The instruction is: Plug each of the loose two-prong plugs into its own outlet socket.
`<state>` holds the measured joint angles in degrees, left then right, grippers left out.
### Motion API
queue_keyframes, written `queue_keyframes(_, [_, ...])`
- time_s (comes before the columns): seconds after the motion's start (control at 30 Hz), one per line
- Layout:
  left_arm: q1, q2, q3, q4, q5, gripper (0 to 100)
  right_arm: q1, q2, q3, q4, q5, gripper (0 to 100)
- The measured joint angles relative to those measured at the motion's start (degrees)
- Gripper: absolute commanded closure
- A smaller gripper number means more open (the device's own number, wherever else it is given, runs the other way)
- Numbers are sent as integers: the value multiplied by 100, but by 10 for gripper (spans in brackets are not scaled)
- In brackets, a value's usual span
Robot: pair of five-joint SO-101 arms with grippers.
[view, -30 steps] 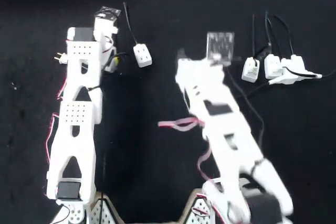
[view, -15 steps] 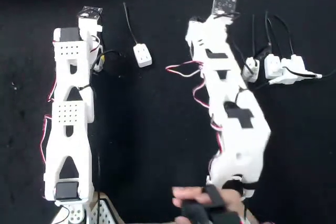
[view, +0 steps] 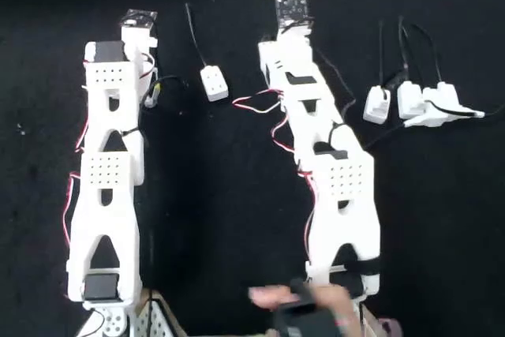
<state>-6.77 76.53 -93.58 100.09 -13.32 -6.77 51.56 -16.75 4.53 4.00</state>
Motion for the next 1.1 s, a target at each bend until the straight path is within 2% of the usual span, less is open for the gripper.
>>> queue_keyframes(0.1, [229, 0, 0, -334, 18, 881, 105, -325, 123, 563, -431, 988])
queue_keyframes(0.2, [422, 0, 0, -765, 237, 881, 527, -985, 598, 1248, -1152, 988])
queue_keyframes(0.3, [598, 0, 0, -853, 545, 881, 976, -1776, 1301, 1688, -1407, 988])
queue_keyframes(0.53, [1002, -387, 9, -571, 738, 880, 1169, -3833, 3341, 1741, -1451, 988])
queue_keyframes(0.73, [1046, -756, 9, -571, 826, 880, 1187, -5178, 4536, 1741, -1451, 987])
queue_keyframes(0.9, [1073, -879, 9, -571, 1292, 880, 1152, -5512, 5073, 1741, -1451, 984])
queue_keyframes(1.1, [1046, -879, 9, -440, 1371, 881, 730, -5556, 5477, 1785, -1451, 984])
